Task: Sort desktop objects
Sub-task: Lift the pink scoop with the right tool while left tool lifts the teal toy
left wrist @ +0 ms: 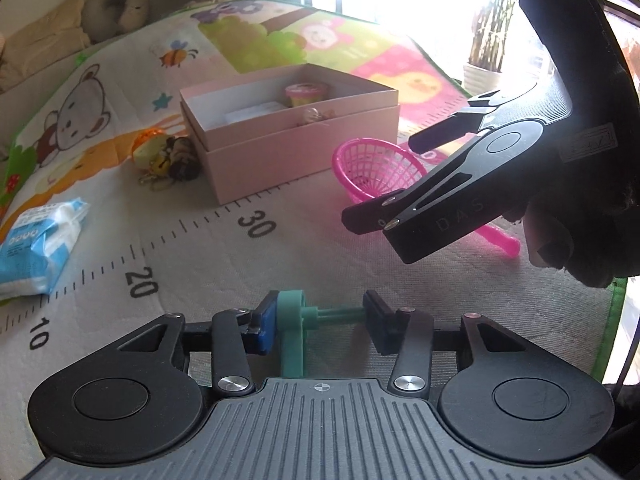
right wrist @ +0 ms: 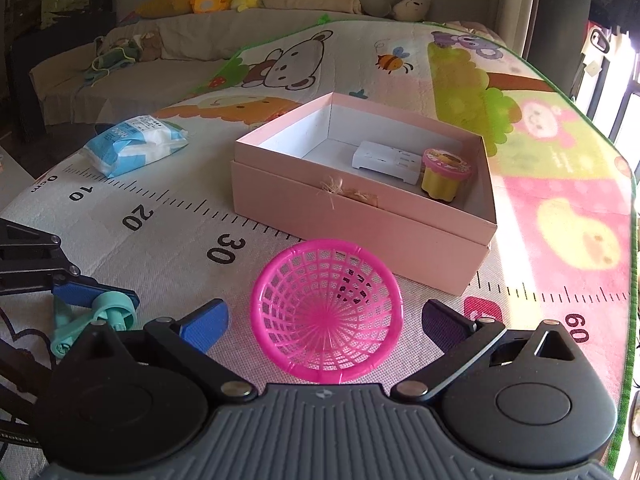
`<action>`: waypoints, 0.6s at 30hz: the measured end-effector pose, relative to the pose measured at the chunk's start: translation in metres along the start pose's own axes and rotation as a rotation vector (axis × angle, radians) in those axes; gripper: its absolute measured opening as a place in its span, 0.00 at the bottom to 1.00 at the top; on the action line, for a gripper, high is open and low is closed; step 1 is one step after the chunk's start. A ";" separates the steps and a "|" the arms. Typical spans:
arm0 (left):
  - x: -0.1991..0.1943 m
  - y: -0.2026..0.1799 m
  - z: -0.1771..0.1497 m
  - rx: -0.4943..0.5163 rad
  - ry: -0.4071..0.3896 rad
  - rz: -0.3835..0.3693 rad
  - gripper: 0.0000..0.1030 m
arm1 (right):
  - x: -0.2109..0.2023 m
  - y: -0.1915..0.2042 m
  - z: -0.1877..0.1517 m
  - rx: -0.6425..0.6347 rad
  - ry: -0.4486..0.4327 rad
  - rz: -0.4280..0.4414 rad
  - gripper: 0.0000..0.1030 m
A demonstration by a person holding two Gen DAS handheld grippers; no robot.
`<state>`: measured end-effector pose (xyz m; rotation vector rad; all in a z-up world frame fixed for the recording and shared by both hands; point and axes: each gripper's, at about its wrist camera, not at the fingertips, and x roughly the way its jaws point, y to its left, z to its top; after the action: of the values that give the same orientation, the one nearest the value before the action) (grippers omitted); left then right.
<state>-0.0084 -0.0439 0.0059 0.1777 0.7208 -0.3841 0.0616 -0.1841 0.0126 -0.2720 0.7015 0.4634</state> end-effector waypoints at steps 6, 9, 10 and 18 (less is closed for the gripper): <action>-0.008 0.003 0.001 -0.012 -0.016 0.016 0.47 | 0.005 -0.003 0.005 0.031 0.038 0.011 0.81; -0.026 0.005 0.012 -0.003 -0.082 0.037 0.46 | -0.011 -0.002 0.007 0.026 -0.001 0.007 0.81; -0.033 0.006 0.017 0.002 -0.105 0.043 0.46 | -0.020 -0.002 0.010 0.027 -0.021 0.005 0.81; -0.090 0.016 0.119 0.126 -0.403 0.139 0.46 | -0.133 -0.049 0.093 0.153 -0.361 -0.046 0.81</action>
<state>0.0088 -0.0382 0.1551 0.2583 0.2850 -0.3197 0.0488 -0.2320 0.1745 -0.0569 0.3744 0.3989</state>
